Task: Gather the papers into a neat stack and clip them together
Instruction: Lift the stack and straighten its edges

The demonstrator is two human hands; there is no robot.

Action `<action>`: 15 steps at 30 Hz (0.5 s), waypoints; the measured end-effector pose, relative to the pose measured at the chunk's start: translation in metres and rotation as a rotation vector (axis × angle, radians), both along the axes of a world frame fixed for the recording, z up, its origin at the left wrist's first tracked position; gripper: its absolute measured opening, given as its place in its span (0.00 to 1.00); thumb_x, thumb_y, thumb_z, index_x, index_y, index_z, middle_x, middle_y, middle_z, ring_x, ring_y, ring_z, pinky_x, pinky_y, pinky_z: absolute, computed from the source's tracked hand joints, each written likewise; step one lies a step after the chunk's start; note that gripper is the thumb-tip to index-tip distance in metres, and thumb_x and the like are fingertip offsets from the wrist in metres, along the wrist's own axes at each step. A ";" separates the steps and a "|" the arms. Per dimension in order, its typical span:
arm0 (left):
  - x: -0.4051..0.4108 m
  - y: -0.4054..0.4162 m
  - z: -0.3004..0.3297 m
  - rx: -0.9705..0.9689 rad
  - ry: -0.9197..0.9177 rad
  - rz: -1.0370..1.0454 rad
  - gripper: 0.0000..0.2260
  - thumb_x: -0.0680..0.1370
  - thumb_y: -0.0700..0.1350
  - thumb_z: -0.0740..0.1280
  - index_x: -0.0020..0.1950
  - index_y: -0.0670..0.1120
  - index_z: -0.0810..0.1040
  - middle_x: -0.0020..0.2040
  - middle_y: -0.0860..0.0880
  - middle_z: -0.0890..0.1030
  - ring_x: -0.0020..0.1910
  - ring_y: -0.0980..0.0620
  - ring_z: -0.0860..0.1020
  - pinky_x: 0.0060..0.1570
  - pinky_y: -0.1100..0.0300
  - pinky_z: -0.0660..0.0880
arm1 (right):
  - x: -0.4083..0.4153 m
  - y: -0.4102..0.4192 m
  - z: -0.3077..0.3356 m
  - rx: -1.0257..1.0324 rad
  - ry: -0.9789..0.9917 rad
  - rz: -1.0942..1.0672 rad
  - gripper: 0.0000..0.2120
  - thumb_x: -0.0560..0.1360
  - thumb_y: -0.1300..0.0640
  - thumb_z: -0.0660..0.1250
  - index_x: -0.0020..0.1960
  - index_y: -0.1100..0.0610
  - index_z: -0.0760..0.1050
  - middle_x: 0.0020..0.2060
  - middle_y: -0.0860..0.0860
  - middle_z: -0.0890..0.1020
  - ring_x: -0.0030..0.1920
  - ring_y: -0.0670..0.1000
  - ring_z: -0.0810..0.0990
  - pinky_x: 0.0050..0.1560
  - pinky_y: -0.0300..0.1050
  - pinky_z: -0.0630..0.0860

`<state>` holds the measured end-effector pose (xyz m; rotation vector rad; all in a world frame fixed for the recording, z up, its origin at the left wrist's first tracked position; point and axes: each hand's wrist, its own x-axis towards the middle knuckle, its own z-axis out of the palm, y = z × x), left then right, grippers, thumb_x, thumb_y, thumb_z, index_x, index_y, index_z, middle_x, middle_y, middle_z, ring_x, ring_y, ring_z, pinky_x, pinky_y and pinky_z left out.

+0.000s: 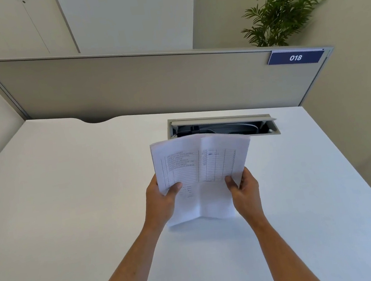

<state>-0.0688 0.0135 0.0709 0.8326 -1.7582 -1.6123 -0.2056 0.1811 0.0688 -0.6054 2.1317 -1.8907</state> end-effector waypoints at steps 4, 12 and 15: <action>-0.007 -0.011 0.006 0.031 -0.018 -0.060 0.17 0.74 0.37 0.74 0.59 0.49 0.75 0.53 0.54 0.83 0.50 0.59 0.82 0.45 0.66 0.78 | -0.008 0.000 0.004 0.055 0.047 -0.004 0.12 0.77 0.63 0.66 0.54 0.47 0.75 0.49 0.44 0.83 0.48 0.41 0.82 0.45 0.33 0.78; -0.022 -0.021 -0.006 0.158 -0.146 -0.055 0.19 0.73 0.39 0.76 0.59 0.49 0.72 0.54 0.47 0.84 0.49 0.48 0.84 0.48 0.53 0.82 | -0.023 -0.005 -0.012 0.163 -0.085 -0.036 0.16 0.77 0.61 0.68 0.63 0.51 0.71 0.52 0.48 0.84 0.50 0.47 0.84 0.50 0.43 0.81; -0.025 -0.023 -0.019 0.188 -0.210 -0.049 0.21 0.72 0.39 0.76 0.61 0.49 0.71 0.55 0.46 0.84 0.50 0.46 0.84 0.53 0.47 0.81 | -0.024 -0.007 -0.024 0.216 -0.117 -0.037 0.18 0.77 0.61 0.67 0.65 0.51 0.70 0.48 0.43 0.83 0.47 0.39 0.82 0.43 0.30 0.78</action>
